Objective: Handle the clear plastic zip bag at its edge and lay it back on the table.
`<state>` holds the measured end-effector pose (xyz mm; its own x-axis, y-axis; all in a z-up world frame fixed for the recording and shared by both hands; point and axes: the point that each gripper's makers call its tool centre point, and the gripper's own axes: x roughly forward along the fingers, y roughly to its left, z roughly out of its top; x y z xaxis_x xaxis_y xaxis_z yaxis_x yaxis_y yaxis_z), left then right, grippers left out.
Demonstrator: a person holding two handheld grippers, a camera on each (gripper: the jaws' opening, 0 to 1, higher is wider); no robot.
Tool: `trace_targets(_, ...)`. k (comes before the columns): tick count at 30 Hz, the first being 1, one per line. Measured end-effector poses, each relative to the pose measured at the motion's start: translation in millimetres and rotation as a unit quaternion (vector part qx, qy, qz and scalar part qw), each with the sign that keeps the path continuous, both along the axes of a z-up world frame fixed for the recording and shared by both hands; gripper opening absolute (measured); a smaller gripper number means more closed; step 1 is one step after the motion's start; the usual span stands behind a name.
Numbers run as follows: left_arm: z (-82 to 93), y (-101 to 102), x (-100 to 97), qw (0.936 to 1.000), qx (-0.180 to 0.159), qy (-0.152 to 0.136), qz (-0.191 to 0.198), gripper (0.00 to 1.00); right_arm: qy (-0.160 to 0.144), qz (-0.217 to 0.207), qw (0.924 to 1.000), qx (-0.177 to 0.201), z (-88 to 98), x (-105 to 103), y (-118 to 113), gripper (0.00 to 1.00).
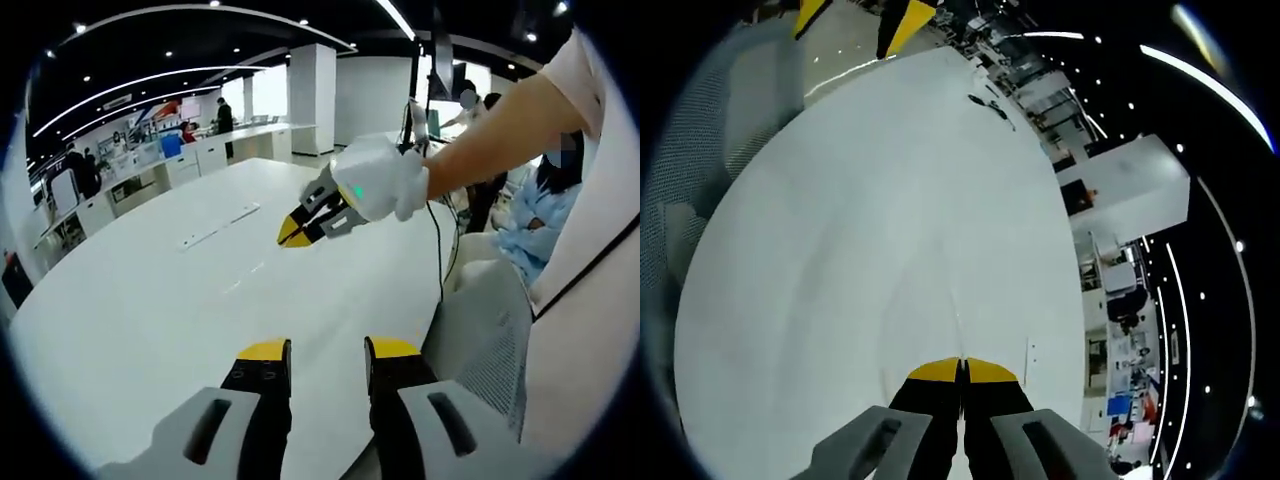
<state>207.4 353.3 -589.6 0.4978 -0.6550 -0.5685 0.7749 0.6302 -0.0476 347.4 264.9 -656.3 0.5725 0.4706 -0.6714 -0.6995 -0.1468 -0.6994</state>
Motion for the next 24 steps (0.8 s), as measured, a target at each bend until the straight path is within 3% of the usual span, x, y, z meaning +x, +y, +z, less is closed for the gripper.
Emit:
trace_targets(9, -1.2, 0.4, -0.8, 1.0, 0.001, 0.003, 0.002, 0.27, 0.008, 0.0, 1.0, 0.0, -18.2, -4.1, 1.5, 0.0)
trace_targets(16, -2.8, 0.1, -1.6, 1.0, 0.001, 0.006, 0.003, 0.27, 0.028, -0.016, 0.9995, -0.002, -40.2, -8.9, -10.0, 0.0)
trace_targets(24, -4.0, -0.9, -1.9, 0.9999, 0.002, 0.01, 0.004, 0.27, 0.038, -0.026, 0.9989, 0.0, -48.5, -11.1, -8.6, 0.0)
